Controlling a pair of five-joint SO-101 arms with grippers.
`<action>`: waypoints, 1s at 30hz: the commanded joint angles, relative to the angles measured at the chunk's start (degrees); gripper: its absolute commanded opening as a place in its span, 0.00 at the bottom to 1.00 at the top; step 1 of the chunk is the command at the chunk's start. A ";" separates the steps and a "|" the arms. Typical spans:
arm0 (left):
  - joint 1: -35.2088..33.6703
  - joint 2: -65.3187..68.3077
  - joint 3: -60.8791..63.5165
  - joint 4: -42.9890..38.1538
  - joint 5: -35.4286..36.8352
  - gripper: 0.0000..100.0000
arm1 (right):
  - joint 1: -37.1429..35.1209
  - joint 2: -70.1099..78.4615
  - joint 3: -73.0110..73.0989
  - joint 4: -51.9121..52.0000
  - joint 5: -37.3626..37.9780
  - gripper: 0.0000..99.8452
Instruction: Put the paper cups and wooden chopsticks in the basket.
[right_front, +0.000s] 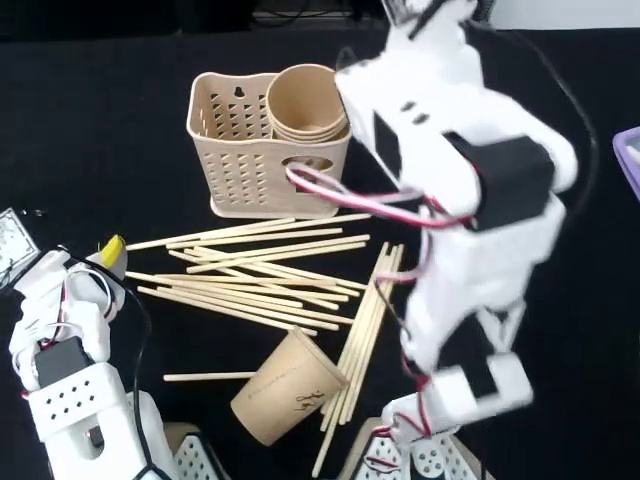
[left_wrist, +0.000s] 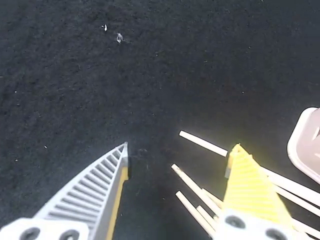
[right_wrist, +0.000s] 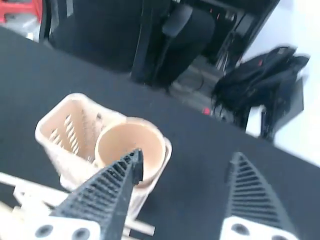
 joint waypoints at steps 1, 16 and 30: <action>0.66 -0.88 -2.68 -0.97 0.18 0.31 | -2.90 -16.13 24.92 1.67 -0.26 0.23; 0.57 -0.88 -2.77 -1.05 0.18 0.31 | -23.21 -49.19 99.74 -11.25 11.69 0.23; 0.31 -0.88 -2.77 -1.05 0.18 0.31 | -32.88 -49.10 103.87 -10.02 10.11 0.27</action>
